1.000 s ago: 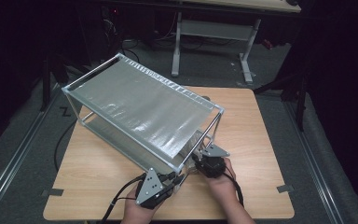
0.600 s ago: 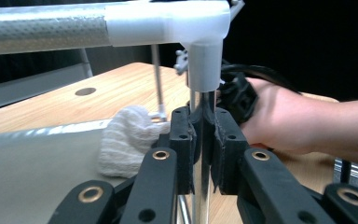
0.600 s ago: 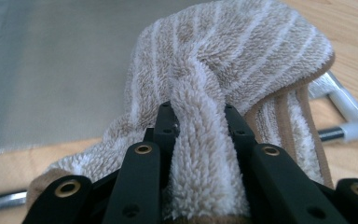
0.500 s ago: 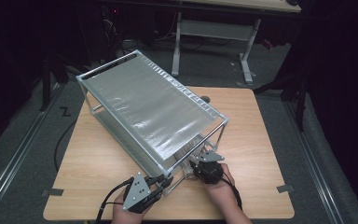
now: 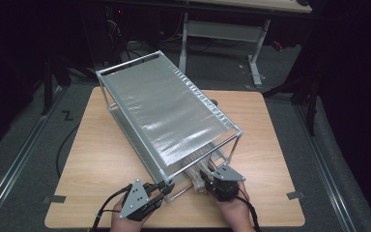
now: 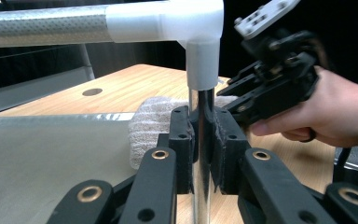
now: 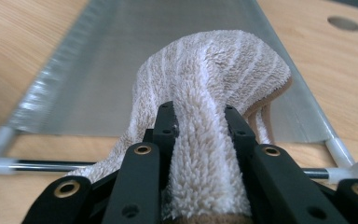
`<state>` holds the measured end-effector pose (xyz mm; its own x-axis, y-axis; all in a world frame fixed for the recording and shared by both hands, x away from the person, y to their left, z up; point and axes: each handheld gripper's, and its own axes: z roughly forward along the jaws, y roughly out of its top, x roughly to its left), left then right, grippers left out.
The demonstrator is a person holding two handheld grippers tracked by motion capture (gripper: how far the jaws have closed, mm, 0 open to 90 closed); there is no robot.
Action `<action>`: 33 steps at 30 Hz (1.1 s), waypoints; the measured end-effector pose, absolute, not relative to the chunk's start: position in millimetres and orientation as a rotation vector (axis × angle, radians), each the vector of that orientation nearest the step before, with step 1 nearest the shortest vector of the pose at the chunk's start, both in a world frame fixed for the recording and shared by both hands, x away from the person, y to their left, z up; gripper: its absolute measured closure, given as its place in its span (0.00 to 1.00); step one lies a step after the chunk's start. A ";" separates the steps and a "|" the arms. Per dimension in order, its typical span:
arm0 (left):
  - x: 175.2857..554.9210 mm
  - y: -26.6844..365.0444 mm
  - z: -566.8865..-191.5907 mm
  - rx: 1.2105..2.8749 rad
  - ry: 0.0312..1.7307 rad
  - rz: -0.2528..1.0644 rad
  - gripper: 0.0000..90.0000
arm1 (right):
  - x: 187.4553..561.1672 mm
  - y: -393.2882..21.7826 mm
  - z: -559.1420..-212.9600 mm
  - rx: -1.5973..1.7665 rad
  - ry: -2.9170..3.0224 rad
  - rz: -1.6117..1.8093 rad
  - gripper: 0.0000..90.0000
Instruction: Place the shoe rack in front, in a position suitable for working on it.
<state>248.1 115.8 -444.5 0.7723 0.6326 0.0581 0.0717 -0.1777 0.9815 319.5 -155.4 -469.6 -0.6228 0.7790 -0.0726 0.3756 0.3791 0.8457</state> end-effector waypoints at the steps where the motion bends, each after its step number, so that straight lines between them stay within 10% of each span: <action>1: 248.2 115.9 -444.6 1.696 0.560 0.546 0.89 | 315.1 -153.9 -468.2 0.978 2.179 1.170 0.80; 18: 250.2 114.9 -446.1 1.682 0.557 0.528 0.89 | 273.4 -99.1 -487.7 0.780 2.417 1.155 0.78; 33: 250.0 115.6 -445.7 1.685 0.568 0.511 0.90 | 325.6 -174.5 -494.0 1.141 2.177 0.969 0.77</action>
<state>250.0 115.6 -445.7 0.7824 0.6222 0.0258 0.0910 -0.1552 0.9837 325.6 -174.5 -494.0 -0.5273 0.8440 -0.0977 0.4925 0.3973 0.7743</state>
